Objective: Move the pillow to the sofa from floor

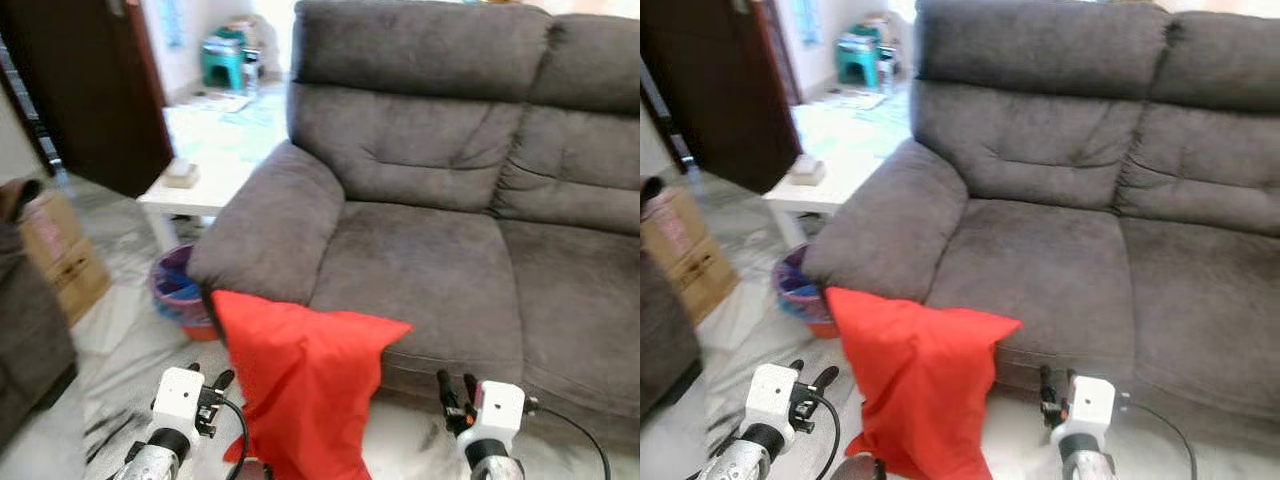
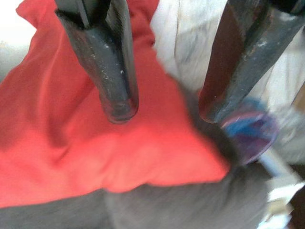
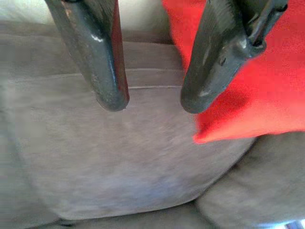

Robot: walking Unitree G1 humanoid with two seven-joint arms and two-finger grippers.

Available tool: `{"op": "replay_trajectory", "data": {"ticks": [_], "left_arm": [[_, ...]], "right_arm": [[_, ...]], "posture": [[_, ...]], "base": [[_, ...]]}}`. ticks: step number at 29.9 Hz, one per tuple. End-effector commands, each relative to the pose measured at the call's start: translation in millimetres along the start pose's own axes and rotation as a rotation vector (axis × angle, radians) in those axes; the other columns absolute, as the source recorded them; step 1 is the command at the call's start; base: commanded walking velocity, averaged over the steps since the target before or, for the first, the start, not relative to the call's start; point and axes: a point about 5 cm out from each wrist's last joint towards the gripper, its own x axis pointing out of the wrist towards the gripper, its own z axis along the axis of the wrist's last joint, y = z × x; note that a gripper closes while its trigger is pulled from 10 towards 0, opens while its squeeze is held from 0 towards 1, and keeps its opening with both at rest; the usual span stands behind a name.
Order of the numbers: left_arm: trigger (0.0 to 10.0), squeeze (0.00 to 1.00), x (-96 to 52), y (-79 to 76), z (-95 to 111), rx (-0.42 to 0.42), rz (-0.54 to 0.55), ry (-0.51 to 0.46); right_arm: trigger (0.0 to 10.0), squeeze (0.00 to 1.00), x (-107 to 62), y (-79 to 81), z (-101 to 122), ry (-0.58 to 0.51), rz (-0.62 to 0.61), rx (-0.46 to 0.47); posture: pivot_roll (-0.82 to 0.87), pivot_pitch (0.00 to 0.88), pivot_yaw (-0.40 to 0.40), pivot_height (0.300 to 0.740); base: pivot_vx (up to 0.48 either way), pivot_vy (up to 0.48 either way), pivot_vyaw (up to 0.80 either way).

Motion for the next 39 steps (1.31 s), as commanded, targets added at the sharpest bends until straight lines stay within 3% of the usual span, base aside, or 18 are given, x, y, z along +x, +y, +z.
{"op": "replay_trajectory", "data": {"ticks": [1,12,31,39], "left_arm": [[10.0,0.0,1.6,-2.8,2,-0.005,-0.007,-0.007],[10.0,0.0,1.7,-2.5,3,-0.005,-0.004,-0.013],[10.0,0.0,0.8,3.0,3,-0.003,0.02,-0.021],[10.0,0.0,-2.9,4.6,-3,0.001,0.025,0.001]], "right_arm": [[10.0,0.0,-2.5,-3.8,-2,0.005,-0.012,-0.001],[10.0,0.0,3.5,-1.4,6,-0.012,0.028,-0.032],[10.0,0.0,15.2,4.7,14,-0.006,0.103,-0.058],[10.0,0.0,14.0,2.9,12,0.001,0.083,-0.043]], "posture": [[0.0,0.053,0.027,0.627],[0.0,0.056,0.025,0.627],[0.02,0.055,0.022,0.627],[0.01,0.058,0.025,0.627]], "base": [[0.259,0.0,0.0],[0.265,0.0,0.0],[0.026,0.0,0.76],[0.0,0.0,0.0]]}}
